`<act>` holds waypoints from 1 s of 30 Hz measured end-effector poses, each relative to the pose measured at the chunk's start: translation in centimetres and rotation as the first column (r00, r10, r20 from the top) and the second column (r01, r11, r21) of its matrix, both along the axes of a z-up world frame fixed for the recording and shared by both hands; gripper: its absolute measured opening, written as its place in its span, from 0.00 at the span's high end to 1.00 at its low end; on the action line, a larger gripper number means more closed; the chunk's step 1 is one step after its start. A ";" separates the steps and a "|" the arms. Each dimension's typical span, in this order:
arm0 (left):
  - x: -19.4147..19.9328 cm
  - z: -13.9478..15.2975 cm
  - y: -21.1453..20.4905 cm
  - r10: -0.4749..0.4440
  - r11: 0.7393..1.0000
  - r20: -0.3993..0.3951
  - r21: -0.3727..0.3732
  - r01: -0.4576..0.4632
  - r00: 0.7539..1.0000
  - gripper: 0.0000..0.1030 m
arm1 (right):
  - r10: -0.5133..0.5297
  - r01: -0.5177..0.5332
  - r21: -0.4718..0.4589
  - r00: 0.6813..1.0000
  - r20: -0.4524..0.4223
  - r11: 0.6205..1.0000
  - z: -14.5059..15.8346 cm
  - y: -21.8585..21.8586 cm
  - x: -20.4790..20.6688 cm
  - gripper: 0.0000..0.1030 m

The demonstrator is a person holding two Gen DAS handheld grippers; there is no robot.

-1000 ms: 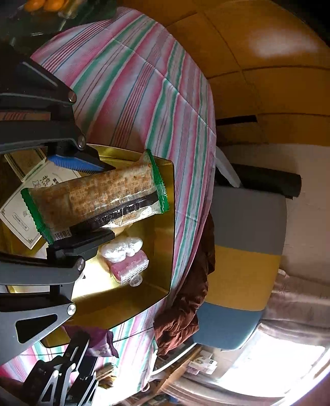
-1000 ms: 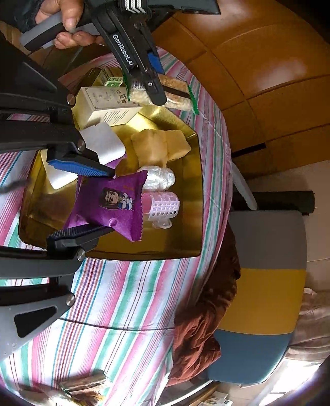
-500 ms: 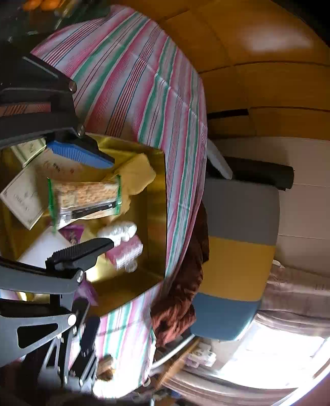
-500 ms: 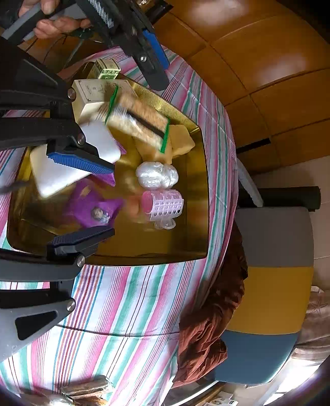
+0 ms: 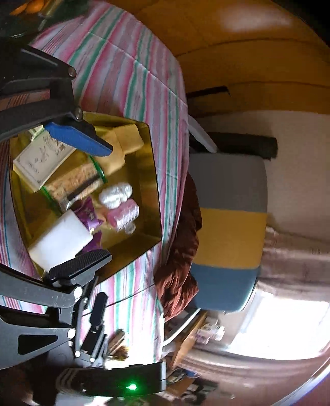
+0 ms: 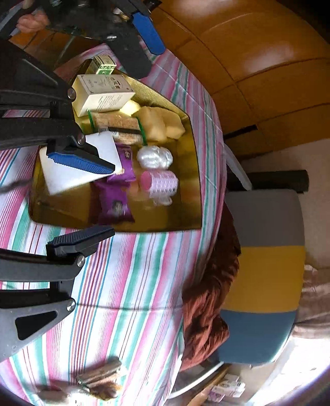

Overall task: Organize objects
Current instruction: 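Open the right tool over the tin to drop the purple packet while the left tool releases the cracker packet, then move both open tools away from the tin toward the gloves and bag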

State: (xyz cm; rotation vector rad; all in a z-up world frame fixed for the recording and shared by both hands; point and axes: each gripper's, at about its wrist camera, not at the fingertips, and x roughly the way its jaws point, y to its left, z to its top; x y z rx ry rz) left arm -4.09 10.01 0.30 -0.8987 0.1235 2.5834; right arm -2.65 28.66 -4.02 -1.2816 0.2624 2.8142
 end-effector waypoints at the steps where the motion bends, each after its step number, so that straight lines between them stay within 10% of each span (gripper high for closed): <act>1: 0.3 0.1 0.3 -0.012 1.000 -0.008 -0.006 0.012 1.000 0.26 | -0.010 0.010 0.001 1.000 -0.003 1.000 0.1 0.3 0.3 0.58; 30: 3.9 -0.3 10.0 -0.262 0.961 -0.030 -0.099 0.258 0.965 0.26 | -0.261 0.261 0.011 0.965 -0.006 0.965 0.5 9.8 5.3 0.58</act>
